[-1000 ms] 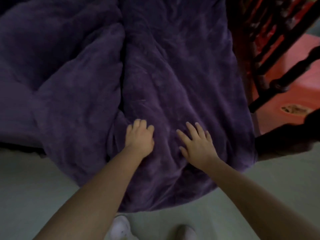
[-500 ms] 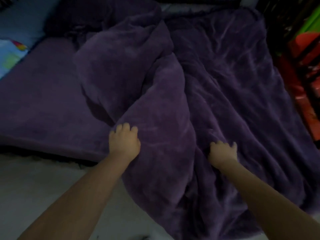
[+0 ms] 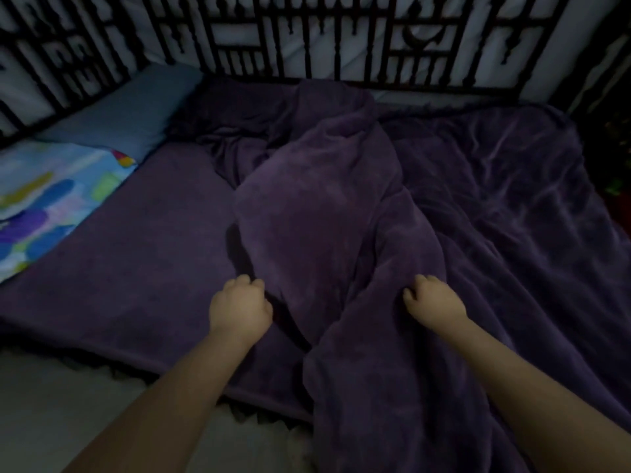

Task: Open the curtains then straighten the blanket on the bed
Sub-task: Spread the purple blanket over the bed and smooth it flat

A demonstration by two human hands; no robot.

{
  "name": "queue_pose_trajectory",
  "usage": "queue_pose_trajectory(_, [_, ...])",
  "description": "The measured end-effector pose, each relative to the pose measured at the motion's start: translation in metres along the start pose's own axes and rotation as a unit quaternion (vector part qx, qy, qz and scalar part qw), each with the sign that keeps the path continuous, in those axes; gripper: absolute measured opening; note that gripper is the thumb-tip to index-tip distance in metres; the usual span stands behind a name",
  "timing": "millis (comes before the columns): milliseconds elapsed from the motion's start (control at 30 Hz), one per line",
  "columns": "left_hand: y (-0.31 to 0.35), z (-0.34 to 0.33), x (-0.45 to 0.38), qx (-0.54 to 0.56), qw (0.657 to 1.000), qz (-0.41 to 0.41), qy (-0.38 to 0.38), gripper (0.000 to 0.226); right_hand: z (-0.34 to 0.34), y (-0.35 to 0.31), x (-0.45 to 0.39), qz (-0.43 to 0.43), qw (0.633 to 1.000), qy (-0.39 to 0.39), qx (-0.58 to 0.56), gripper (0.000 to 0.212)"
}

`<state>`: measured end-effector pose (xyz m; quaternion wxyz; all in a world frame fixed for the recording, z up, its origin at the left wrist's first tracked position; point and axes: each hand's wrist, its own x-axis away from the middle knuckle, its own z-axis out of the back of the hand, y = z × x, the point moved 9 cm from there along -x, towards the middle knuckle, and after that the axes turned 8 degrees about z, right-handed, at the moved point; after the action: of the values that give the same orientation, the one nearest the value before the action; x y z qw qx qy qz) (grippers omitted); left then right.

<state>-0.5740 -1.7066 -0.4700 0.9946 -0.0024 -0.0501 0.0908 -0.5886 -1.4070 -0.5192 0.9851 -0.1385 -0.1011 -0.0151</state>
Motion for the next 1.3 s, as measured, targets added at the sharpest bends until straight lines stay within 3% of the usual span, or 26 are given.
queue_pose_trajectory(133, [-0.001,0.018,-0.062,0.001,1.000,0.005,-0.017,0.033,0.008,-0.028,-0.066,0.039,0.998,-0.040,-0.016,0.039])
queue_pose_trajectory(300, [-0.009,0.014,-0.164,0.126,0.984,0.098,-0.083,0.047,-0.001,-0.062,-0.150,0.029,0.982,-0.055,-0.176,0.068])
queue_pose_trajectory(467, [-0.025,-0.012,-0.249,0.287,0.932,0.193,-0.109,0.073,-0.014,-0.076,-0.230,-0.089,0.947,-0.011,-0.308,0.092])
queue_pose_trajectory(633, [-0.037,-0.052,-0.292,0.352,0.886,0.276,-0.123,0.098,-0.035,-0.068,-0.271,-0.198,0.921,0.029,-0.336,0.101])
queue_pose_trajectory(767, [-0.037,-0.071,-0.322,0.407,0.855,0.292,-0.133,0.105,-0.047,-0.057,-0.286,-0.218,0.907,0.038,-0.358,0.091])
queue_pose_trajectory(900, [-0.035,-0.087,-0.333,0.473,0.824,0.257,-0.173,0.109,-0.057,-0.066,-0.294,-0.167,0.930,-0.025,-0.326,0.064])
queue_pose_trajectory(1000, [-0.037,-0.091,-0.329,0.521,0.797,0.240,-0.190,0.091,-0.053,-0.074,-0.291,-0.127,0.941,-0.042,-0.311,0.051])
queue_pose_trajectory(1033, [-0.039,-0.089,-0.327,0.528,0.797,0.228,-0.184,0.080,-0.050,-0.078,-0.288,-0.115,0.943,-0.041,-0.311,0.048])
queue_pose_trajectory(1133, [-0.050,-0.070,-0.318,0.496,0.841,0.180,-0.121,0.060,-0.042,-0.094,-0.273,-0.083,0.942,-0.047,-0.322,0.045])
queue_pose_trajectory(1300, [-0.095,-0.027,-0.283,0.451,0.886,0.101,-0.037,0.058,-0.026,-0.160,-0.233,-0.009,0.939,-0.063,-0.337,0.039])
